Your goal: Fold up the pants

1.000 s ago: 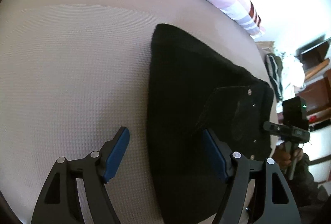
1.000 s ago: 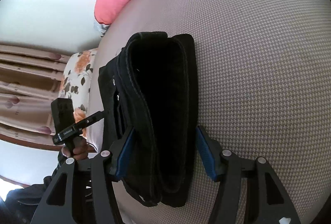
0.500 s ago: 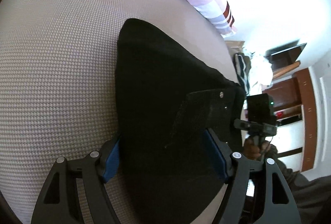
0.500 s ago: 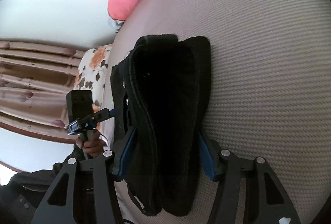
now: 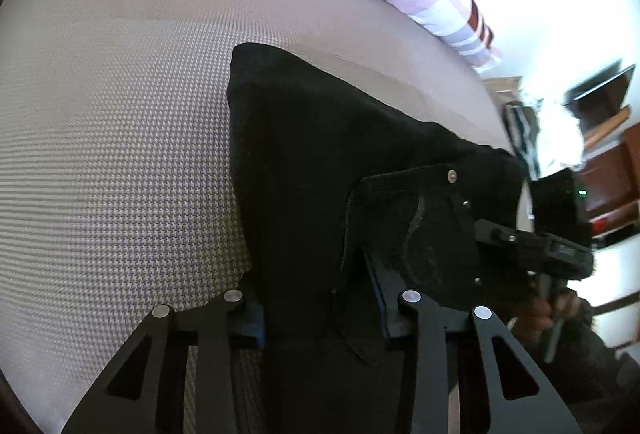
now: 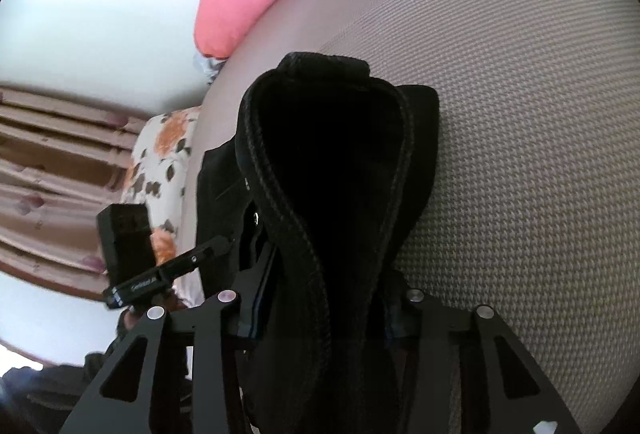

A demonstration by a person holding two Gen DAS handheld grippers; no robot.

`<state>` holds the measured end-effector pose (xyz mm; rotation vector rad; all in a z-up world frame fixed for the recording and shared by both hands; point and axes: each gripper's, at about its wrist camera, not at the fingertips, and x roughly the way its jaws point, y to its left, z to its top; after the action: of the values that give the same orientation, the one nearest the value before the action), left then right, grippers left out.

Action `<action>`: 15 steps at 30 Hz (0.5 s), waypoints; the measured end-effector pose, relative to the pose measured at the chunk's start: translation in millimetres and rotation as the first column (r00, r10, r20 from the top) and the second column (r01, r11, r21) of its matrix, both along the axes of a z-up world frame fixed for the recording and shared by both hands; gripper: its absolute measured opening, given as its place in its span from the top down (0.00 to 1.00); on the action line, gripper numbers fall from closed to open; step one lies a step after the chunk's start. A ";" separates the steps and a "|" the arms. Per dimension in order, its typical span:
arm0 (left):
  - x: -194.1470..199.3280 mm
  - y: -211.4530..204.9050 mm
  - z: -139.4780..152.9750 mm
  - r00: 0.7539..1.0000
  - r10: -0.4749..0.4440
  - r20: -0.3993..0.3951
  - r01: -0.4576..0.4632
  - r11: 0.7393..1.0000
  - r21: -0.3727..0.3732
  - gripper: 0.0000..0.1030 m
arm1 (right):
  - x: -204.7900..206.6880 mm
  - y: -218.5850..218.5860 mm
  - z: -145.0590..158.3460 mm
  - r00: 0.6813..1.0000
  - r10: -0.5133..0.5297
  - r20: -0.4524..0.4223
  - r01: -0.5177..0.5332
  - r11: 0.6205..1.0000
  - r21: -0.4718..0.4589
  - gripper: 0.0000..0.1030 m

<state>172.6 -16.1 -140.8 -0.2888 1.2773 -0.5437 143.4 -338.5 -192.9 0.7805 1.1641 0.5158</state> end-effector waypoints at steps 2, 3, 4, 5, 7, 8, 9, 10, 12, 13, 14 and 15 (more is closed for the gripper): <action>-4.2 -6.1 4.8 1.000 0.004 0.021 -0.005 0.998 0.057 0.65 | -2.4 4.0 4.7 1.000 -0.022 0.001 0.022 0.999 -0.038 0.63; -6.4 -9.4 7.5 0.999 0.004 0.034 -0.007 0.997 0.082 0.66 | -2.9 5.5 6.1 1.000 -0.029 0.002 0.029 0.998 -0.052 0.63; -9.1 -10.7 7.9 0.999 0.000 0.051 -0.006 0.993 0.114 0.67 | -4.0 7.2 8.5 0.999 -0.041 0.000 0.041 0.997 -0.069 0.63; -11.0 -13.3 9.7 0.998 -0.005 0.064 -0.004 0.990 0.138 0.68 | -4.2 8.7 9.7 0.999 -0.049 -0.002 0.049 0.995 -0.081 0.63; -16.5 -19.7 14.2 0.995 -0.018 0.098 -0.001 0.982 0.190 0.70 | -3.4 11.2 10.6 0.998 -0.064 -0.010 0.063 0.993 -0.096 0.64; -17.0 -19.9 14.4 0.994 -0.021 0.106 -0.001 0.979 0.205 0.71 | -3.4 12.2 11.3 0.997 -0.071 -0.012 0.069 0.992 -0.104 0.64; -18.7 -21.2 15.6 0.993 -0.022 0.114 -0.004 0.976 0.220 0.72 | -3.3 13.3 12.3 0.997 -0.075 -0.013 0.073 0.991 -0.114 0.64; -20.6 -21.2 17.3 0.992 -0.018 0.121 -0.010 0.973 0.230 0.73 | -3.8 15.0 14.7 0.997 -0.079 -0.012 0.077 0.989 -0.127 0.64; -22.8 -19.2 18.7 0.991 -0.012 0.130 -0.020 0.971 0.239 0.76 | -4.6 18.5 19.1 0.997 -0.082 -0.004 0.080 0.986 -0.144 0.66; -23.7 -19.1 19.6 0.991 -0.011 0.135 -0.022 0.970 0.243 0.77 | -5.3 20.3 22.6 0.997 -0.081 0.005 0.081 0.985 -0.154 0.67; -24.2 -19.3 19.9 0.990 -0.012 0.142 -0.024 0.969 0.248 0.78 | -5.8 23.1 24.8 0.997 -0.082 0.009 0.082 0.984 -0.160 0.69; -25.7 -18.5 21.0 0.989 -0.013 0.149 -0.026 0.967 0.253 0.79 | -6.4 25.1 28.6 0.997 -0.081 0.014 0.082 0.983 -0.163 0.70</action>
<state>146.9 -34.5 -119.8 -0.0361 1.1847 -0.3822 137.0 -313.4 -164.3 0.6807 1.1471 0.3496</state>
